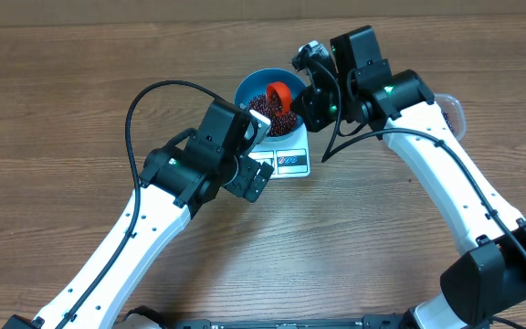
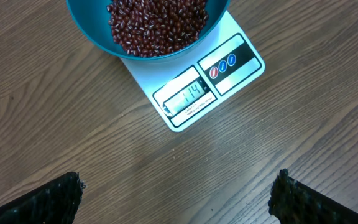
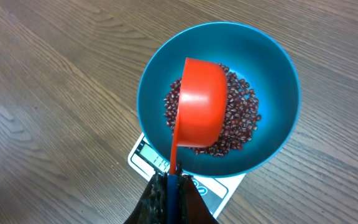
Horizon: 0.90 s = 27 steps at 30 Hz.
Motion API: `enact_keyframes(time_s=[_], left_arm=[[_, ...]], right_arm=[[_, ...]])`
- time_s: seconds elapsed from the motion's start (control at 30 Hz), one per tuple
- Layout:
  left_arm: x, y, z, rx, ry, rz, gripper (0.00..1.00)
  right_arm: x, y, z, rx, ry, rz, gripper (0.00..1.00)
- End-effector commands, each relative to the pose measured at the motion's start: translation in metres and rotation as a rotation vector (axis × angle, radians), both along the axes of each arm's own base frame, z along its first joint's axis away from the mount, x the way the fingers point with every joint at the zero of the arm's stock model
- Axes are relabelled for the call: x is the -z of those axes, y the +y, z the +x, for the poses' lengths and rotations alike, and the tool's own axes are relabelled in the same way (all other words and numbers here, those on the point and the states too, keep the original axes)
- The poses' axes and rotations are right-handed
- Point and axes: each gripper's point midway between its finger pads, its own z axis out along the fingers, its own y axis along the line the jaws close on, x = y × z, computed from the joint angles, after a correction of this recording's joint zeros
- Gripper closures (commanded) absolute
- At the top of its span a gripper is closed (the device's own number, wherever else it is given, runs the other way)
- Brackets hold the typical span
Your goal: Scoop item into bowl and weigh 150g on scale
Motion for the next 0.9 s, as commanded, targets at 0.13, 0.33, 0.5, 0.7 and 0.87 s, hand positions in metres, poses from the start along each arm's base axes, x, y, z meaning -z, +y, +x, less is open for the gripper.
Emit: enact_keyframes(time_s=[0.13, 0.33, 0.5, 0.7, 0.87], left_arm=[[-0.009, -0.001, -0.001, 0.017, -0.024, -0.012, 0.0], [-0.009, -0.001, -0.001, 0.017, -0.024, -0.012, 0.0], [-0.009, -0.001, -0.001, 0.017, -0.024, -0.013, 0.0], [-0.009, -0.001, -0.001, 0.017, -0.024, -0.012, 0.0], [-0.009, -0.001, -0.001, 0.017, -0.024, -0.012, 0.0]], right_arm=[[-0.026, 0.0, 0.003, -0.015, -0.078, 0.01, 0.96], [-0.026, 0.0, 0.003, -0.015, -0.079, 0.009, 0.96], [-0.025, -0.002, 0.004, -0.008, -0.081, 0.002, 0.96], [-0.023, -0.009, 0.009, 0.024, -0.094, -0.033, 0.96], [-0.023, -0.011, 0.01, 0.036, -0.097, -0.043, 0.96]])
